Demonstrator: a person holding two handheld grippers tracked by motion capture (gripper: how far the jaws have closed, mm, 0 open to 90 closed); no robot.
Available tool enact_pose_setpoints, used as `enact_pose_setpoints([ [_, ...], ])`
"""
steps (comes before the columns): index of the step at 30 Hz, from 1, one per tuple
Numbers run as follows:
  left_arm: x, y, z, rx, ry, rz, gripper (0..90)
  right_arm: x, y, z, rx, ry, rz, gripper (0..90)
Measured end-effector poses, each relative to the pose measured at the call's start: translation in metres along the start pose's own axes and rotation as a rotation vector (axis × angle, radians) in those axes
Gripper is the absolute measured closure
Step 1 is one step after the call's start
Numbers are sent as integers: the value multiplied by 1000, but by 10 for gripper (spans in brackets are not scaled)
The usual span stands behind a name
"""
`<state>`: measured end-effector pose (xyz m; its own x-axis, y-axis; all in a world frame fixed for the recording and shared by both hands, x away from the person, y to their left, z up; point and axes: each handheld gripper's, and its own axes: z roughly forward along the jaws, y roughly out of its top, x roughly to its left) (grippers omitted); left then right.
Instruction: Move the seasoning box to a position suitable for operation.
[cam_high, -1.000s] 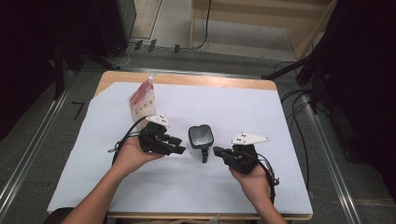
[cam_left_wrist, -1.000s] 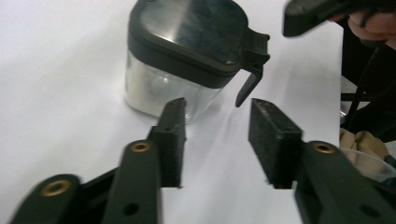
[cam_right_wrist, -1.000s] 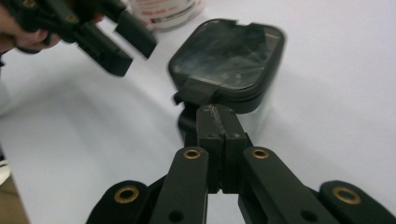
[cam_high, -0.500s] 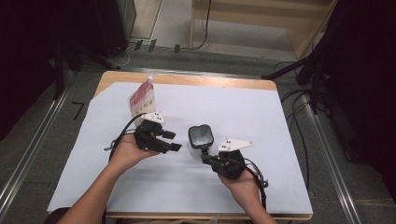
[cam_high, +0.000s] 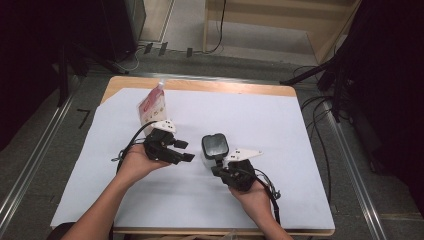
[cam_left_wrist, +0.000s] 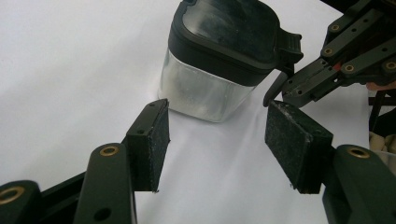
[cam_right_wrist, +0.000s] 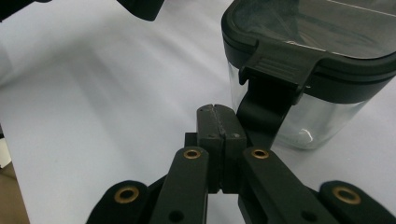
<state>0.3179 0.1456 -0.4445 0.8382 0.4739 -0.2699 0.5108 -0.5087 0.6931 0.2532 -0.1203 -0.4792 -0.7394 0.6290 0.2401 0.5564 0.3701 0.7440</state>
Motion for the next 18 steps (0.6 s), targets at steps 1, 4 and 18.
enact_pose_setpoints([
  [1,0,0,0,0,0,0,414,0,0,0,0,0,0,900],
  [4,-1,0,0,-1,-2,0,419,0,0,0,5,-5,-9,900],
  [18,-1,0,2,-13,-1,9,382,-15,-4,-11,7,-24,26,900],
])
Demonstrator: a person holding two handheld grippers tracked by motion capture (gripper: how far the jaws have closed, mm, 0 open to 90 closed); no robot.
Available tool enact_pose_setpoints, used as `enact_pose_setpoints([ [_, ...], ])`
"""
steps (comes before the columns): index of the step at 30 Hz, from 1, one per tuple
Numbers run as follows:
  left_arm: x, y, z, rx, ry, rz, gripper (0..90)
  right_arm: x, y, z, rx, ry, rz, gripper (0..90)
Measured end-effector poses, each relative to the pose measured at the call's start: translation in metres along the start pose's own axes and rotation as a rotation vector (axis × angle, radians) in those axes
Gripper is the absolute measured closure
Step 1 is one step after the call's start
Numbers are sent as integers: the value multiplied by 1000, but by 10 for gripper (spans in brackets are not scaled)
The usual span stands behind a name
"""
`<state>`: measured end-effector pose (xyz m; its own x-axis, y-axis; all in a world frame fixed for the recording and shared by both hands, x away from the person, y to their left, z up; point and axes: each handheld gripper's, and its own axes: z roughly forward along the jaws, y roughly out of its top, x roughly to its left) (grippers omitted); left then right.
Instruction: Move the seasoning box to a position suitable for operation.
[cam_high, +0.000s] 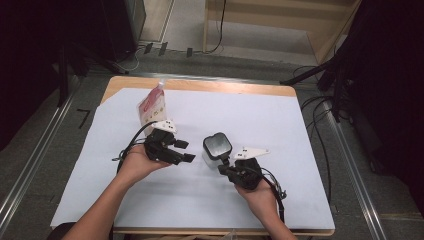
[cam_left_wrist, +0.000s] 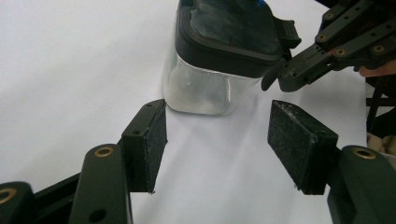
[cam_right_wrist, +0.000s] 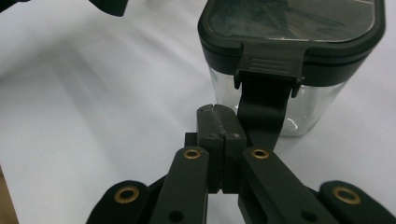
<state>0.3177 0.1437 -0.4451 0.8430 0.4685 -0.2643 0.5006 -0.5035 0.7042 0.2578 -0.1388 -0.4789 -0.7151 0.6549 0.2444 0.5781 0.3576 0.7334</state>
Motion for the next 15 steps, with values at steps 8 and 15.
enact_pose_setpoints([
  [8,-1,0,1,19,-6,8,375,-17,-1,-8,-2,-29,38,900],
  [15,1,0,4,14,-20,4,378,-27,0,-11,15,-38,56,900],
])
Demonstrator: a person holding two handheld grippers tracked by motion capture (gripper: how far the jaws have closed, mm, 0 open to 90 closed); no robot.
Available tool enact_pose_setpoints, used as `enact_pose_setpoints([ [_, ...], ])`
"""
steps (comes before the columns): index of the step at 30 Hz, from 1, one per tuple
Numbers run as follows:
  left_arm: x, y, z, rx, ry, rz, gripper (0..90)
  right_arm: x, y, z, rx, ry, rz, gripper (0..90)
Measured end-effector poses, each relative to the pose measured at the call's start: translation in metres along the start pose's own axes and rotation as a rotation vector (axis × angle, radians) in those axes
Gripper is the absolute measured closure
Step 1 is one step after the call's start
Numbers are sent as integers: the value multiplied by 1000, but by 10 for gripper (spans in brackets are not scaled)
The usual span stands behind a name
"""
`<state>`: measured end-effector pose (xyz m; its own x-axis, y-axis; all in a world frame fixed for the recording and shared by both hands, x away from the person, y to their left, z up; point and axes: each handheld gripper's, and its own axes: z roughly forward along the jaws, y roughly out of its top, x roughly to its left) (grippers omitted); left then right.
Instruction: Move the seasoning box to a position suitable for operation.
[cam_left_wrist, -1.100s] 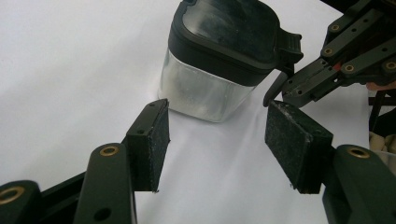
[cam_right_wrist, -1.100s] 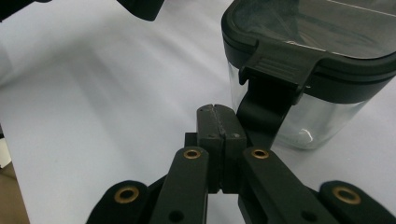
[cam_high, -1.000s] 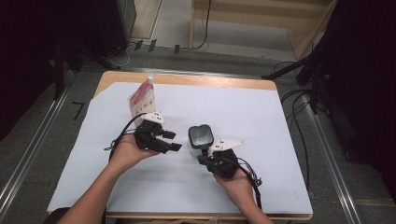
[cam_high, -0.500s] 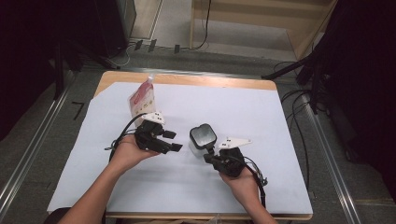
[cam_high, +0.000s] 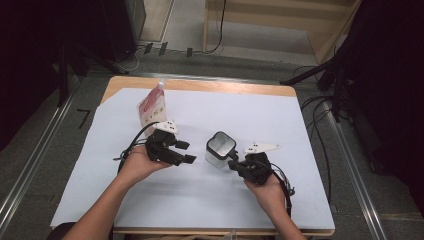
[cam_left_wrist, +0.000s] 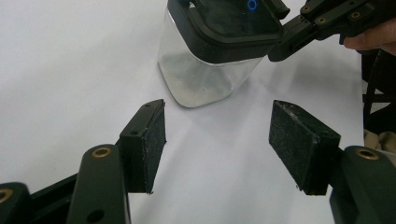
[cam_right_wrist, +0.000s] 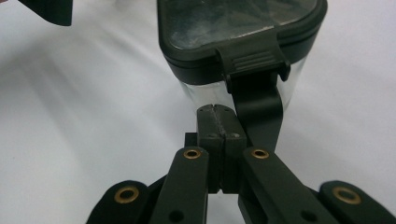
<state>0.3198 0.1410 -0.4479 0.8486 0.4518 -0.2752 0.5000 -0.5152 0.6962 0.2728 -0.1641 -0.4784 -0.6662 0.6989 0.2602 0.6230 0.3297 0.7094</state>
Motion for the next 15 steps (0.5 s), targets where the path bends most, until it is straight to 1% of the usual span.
enact_pose_setpoints([
  [1,2,1,1,-2,-2,-3,380,-5,1,-1,3,-7,8,900],
  [6,3,0,3,-6,-11,7,382,-12,4,-2,7,-24,23,900],
  [8,2,0,4,7,-14,17,382,-17,5,-2,8,-30,28,900],
  [9,1,1,5,21,-36,-8,398,-20,6,-2,7,-41,32,900],
  [10,1,1,5,21,-36,-8,427,-20,6,-2,7,-41,32,900],
  [11,0,2,5,17,-52,-27,427,-22,7,-3,7,-45,31,900],
  [12,-1,3,5,-7,-53,-28,405,-25,7,-2,11,-42,34,900],
  [14,-2,4,5,-12,-52,-22,402,-26,7,-3,12,-42,34,900],
  [15,-3,4,5,-15,-42,-13,391,-27,8,-3,11,-47,28,900],
])
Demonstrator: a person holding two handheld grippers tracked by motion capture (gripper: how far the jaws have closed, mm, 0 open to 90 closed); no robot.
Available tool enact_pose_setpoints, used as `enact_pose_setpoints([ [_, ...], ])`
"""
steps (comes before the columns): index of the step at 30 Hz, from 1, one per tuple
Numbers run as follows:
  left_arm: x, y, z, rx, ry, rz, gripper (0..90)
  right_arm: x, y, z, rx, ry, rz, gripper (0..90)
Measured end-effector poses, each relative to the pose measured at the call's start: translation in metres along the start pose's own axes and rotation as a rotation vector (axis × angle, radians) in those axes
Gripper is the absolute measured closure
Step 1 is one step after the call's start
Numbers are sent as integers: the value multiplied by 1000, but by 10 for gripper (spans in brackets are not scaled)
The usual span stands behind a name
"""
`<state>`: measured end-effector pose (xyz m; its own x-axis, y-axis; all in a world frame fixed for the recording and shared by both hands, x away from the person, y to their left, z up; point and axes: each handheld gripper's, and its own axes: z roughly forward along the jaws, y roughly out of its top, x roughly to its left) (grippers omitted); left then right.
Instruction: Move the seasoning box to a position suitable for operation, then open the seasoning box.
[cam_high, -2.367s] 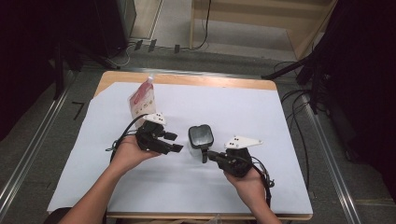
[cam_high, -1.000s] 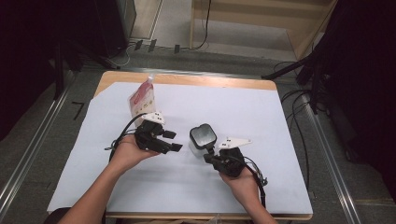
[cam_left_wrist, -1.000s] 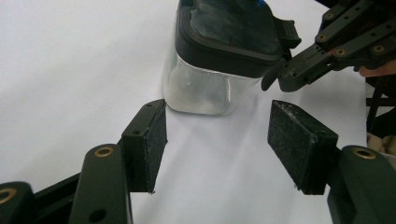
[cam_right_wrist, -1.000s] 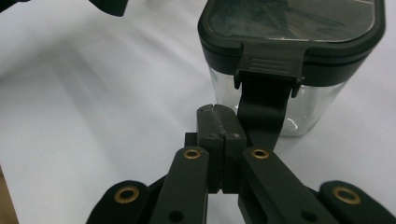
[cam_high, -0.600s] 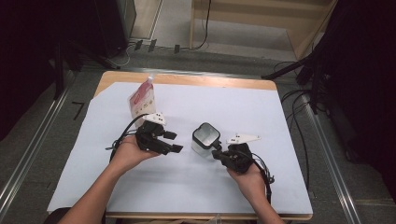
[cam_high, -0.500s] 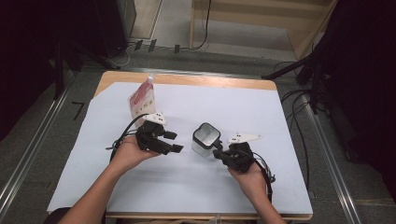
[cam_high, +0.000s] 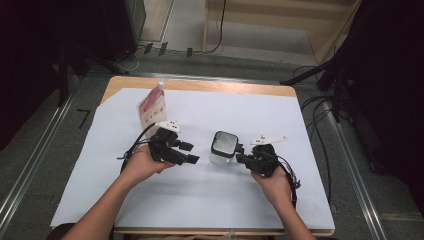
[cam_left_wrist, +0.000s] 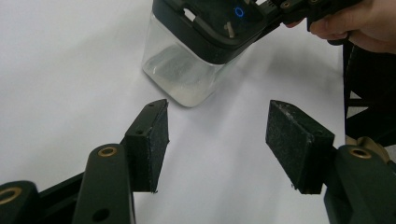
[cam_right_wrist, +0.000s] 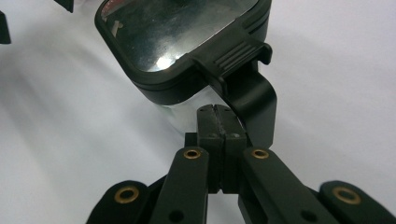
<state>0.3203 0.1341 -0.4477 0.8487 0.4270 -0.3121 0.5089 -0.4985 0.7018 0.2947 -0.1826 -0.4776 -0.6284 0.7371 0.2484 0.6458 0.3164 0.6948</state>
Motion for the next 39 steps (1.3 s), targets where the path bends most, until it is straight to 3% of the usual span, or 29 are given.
enact_pose_setpoints([
  [3,-1,1,0,-6,12,27,375,-3,1,-1,-6,-7,4,900],
  [11,-1,16,7,-39,-7,79,316,-12,6,6,-13,-32,21,900],
  [23,0,24,19,-38,-20,71,258,-16,8,9,-16,-46,24,900],
  [29,4,30,23,-32,-17,88,253,-18,8,-4,-35,-47,32,900],
  [34,8,31,26,-33,-21,69,241,-20,9,-2,-27,-46,40,900],
  [39,7,35,31,4,10,98,205,-27,10,-16,-56,-52,60,900],
])
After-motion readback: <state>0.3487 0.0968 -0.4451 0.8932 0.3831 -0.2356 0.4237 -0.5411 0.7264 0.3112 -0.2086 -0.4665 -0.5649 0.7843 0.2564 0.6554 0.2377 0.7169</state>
